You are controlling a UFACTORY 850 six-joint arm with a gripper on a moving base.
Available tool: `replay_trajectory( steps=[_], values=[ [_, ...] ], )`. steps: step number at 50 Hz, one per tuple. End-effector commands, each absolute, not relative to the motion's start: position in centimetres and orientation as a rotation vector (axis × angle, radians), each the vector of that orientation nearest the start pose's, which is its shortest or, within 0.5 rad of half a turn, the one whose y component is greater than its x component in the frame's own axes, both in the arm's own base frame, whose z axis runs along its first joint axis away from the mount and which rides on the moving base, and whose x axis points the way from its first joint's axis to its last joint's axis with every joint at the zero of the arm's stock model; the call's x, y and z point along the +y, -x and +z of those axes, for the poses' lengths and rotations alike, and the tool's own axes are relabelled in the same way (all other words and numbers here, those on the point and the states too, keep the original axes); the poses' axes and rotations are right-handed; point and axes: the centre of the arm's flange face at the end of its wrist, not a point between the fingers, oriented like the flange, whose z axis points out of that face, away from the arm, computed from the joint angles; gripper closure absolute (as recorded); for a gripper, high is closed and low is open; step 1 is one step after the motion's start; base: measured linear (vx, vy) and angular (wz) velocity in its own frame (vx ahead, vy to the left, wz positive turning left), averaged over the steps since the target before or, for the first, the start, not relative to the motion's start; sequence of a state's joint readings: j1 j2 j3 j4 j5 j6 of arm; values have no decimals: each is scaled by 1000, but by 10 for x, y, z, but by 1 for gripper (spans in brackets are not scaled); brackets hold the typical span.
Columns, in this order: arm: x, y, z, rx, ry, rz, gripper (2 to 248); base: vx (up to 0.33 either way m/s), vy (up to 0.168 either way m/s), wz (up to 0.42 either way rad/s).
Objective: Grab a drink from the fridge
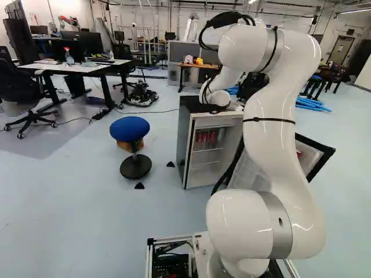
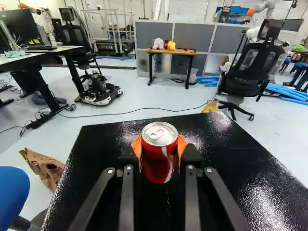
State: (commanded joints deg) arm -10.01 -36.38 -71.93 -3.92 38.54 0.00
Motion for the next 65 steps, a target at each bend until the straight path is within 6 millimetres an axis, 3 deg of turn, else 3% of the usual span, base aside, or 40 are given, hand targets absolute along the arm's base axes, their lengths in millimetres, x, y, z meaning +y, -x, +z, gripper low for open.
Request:
replay_trajectory(
  steps=[16, 17, 21, 22, 27, 28, 32, 33, 65],
  values=[
    [-116, -678, 394, 116, 2592, -1949, 148, 0, 0, 0],
    [-116, -678, 394, 116, 2592, -1949, 117, 0, 0, 0],
    [-116, -678, 394, 116, 2592, -1949, 117, 0, 0, 0],
    [-116, -678, 394, 116, 2592, -1949, 82, 0, 0, 0],
    [-116, -677, 394, 116, 2592, -1949, 82, 0, 0, 0],
    [-116, -677, 394, 116, 2592, -1949, 46, 0, 0, 0],
    [-116, -675, 394, 117, 2594, -1946, 46, 0, 0, 0],
    [-116, -674, 395, 117, 2595, -1945, 10, 0, 0, 0],
    [-125, -619, 403, 161, 2642, -1900, 3, 0, 0, 0]
  ],
)
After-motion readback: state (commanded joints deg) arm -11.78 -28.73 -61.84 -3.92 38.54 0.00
